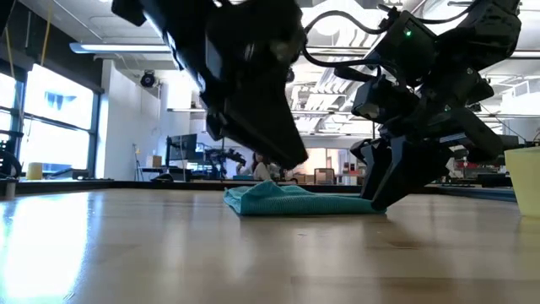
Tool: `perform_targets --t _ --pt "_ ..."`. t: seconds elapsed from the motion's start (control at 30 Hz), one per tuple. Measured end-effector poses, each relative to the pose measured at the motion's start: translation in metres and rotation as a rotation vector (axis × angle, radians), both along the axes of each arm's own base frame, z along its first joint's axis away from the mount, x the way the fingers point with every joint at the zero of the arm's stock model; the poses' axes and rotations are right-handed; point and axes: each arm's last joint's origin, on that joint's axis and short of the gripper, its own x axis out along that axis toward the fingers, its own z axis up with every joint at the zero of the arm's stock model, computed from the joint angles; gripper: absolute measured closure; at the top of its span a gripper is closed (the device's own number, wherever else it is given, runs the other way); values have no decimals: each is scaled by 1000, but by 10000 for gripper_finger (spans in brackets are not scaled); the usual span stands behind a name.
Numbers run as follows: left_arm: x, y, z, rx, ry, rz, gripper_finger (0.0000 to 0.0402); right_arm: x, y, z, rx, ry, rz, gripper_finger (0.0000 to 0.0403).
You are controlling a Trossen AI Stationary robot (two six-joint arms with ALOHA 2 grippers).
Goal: Roll microfiber towels into tight, uniform cylinder then place into a basket
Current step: Roll the blue microfiber cloth
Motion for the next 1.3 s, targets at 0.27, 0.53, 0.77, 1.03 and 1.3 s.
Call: perform_targets --t 0.27,0.53,0.77,1.03,1.3 --pt "-6 7 -21 72 130 69 271 0 0 0 1 0 -2 290" --pt "-12 8 -28 72 193 149 271 0 0 0 2 -3 -1 290" --pt "-5 -6 -18 96 146 59 270 0 0 0 2 -4 -1 290" --pt "-7 -20 -16 328 169 -158 270 0 0 0 2 -4 -2 290" --pt "-10 -12 -34 403 256 -204 270 0 0 0 2 -4 -2 290"
